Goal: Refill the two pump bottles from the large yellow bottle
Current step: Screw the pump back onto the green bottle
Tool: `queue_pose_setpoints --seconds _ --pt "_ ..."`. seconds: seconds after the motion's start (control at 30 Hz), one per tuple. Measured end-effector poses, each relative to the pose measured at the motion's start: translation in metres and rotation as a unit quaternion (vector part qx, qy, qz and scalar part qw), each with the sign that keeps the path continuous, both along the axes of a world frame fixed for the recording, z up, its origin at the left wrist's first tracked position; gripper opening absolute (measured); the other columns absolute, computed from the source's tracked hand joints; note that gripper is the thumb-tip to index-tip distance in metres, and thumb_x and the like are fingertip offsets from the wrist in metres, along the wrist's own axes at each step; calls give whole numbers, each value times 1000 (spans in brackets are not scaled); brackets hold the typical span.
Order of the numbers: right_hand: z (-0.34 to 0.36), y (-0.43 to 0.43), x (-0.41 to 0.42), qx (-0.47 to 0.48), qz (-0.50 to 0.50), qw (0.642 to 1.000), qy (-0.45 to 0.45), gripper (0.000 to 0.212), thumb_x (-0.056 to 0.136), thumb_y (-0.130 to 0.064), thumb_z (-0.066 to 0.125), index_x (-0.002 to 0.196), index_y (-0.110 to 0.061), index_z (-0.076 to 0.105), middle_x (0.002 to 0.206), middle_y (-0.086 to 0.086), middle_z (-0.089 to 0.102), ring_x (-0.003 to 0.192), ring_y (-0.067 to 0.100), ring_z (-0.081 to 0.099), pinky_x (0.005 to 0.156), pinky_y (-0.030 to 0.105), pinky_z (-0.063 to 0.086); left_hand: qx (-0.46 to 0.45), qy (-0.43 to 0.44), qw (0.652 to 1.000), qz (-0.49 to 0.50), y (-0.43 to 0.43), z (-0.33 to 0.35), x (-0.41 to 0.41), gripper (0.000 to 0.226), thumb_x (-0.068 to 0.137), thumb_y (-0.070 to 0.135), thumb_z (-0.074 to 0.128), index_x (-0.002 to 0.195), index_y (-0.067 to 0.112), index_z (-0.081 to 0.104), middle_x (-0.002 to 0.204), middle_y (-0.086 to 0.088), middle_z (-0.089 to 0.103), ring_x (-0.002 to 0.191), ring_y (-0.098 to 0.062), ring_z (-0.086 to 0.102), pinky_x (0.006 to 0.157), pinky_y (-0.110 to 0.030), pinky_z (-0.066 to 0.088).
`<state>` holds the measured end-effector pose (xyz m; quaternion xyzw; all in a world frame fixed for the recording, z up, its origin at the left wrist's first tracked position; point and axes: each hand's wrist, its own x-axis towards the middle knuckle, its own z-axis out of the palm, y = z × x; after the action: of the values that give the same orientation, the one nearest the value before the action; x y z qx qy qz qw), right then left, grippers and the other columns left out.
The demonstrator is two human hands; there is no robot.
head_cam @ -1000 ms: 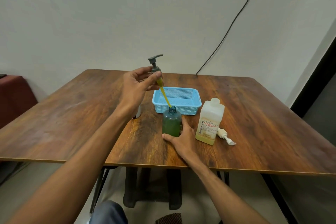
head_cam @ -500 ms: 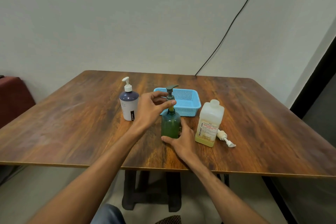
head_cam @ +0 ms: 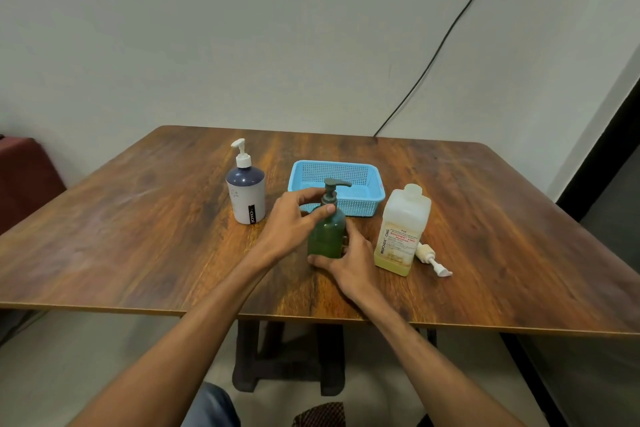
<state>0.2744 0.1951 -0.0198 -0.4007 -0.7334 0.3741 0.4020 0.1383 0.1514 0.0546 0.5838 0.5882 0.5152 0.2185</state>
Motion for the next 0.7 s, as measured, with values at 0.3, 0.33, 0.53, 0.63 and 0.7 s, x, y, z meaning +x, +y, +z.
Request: queue_pose_setpoints --seconds 0.3,0.33,0.53,0.63,0.7 --pt "1 -3 0 -7 -2 1000 -6 89 66 -27 91 141 -30 43 132 -11 58 118 4 52 89 17 48 41 -54 995 77 2 -12 5 45 78 37 82 115 22 62 105 5 66 99 -7 63 80 -21 55" --pt "1 -4 0 -9 -4 1000 -7 90 66 -27 91 142 -30 42 134 -9 57 120 4 51 91 18 48 57 -54 993 94 4 -13 8 45 74 38 85 109 20 64 100 5 67 93 -7 64 77 -20 55" --pt "4 -3 1 -9 3 1000 -8 88 65 -26 91 140 -28 44 133 -7 59 123 12 56 99 36 53 64 21 995 71 5 -12 5 24 87 23 74 111 21 70 104 13 72 100 3 64 85 -22 56" --pt "3 -3 2 -5 2 1000 -16 87 66 -27 91 139 -27 44 132 -7 59 122 14 56 98 37 53 -2 -90 995 -36 -1 -15 -3 34 96 19 63 130 23 62 125 10 69 120 -4 60 100 -31 51" --pt "4 -4 1 -5 2 1000 -20 88 68 -27 90 141 -28 42 136 -6 57 125 14 53 100 36 52 -22 -134 990 -43 -3 -18 0 50 92 29 69 139 27 53 135 9 62 126 -6 56 102 -28 47"
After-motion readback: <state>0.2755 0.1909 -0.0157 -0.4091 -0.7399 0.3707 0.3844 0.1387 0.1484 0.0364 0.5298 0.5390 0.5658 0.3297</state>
